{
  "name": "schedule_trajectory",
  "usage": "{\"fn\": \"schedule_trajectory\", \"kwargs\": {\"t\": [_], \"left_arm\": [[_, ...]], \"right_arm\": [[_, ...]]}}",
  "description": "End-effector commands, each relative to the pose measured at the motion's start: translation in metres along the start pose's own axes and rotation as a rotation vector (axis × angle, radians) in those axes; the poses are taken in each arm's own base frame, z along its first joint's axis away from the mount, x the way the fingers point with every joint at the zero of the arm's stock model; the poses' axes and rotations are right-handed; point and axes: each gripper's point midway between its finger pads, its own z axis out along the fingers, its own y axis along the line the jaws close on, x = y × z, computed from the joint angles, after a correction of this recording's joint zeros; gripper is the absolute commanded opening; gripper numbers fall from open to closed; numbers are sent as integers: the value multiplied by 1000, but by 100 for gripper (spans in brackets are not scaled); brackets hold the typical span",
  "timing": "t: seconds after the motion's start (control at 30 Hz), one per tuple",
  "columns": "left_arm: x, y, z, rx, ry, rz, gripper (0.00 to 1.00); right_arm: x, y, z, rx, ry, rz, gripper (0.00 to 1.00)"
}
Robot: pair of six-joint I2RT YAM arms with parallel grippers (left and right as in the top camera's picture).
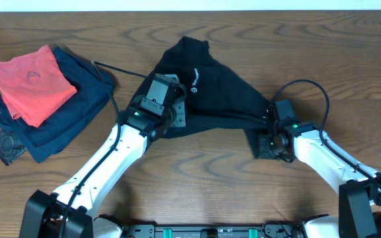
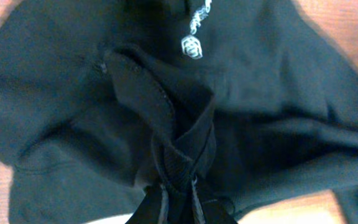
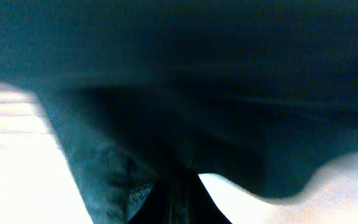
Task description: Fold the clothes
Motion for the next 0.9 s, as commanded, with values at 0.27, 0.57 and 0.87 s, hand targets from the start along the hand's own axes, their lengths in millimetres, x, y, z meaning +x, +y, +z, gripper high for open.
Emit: {"fn": "schedule_trajectory", "kwargs": {"t": [0.27,0.57,0.87], "left_arm": [[-63,49,-62,-63,-257,-121,6],[1,36,-56,2,15,-111,6],[2,40,-52,-17,18,-112,7]], "right_arm": [[-40,-169,-66,624,-145,407,39],[-28,7,-52,-432,91,80,49],[3,54,-56,-425,144,-197,54]]}}
